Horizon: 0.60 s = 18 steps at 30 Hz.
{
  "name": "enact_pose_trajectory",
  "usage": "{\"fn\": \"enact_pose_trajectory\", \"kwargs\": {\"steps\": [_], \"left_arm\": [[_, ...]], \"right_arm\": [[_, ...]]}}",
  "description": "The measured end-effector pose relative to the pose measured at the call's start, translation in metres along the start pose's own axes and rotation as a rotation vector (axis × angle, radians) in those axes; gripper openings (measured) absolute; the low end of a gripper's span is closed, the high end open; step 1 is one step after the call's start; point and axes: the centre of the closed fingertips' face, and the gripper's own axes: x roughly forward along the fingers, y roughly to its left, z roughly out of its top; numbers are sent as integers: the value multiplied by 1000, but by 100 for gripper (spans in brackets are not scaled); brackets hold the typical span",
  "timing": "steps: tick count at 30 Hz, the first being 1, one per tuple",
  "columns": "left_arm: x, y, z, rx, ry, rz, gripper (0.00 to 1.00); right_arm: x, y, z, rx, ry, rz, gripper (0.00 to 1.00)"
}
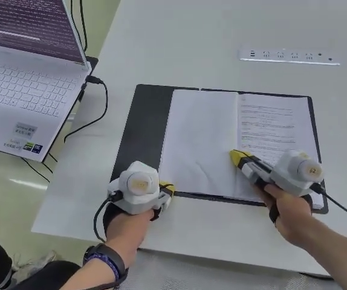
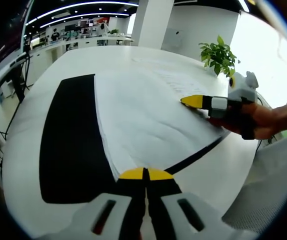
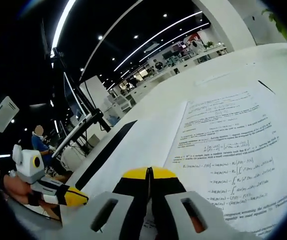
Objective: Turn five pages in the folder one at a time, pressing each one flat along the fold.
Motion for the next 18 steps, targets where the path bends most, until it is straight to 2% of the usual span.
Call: {"fn": "enact_pose_trajectory", "kwargs": {"steps": [6,9,18], "left_arm": [[0,0,0,3,-6,-1,0],[0,0,1,-15,1,-2,0],[0,-1,0,13,14,3,0]], "right_arm": [[-12,6,-16,-24,42,21,0],[-16,8,-23,-29,57,26,0],[-23,13,-34,-35,77,30,0]]}}
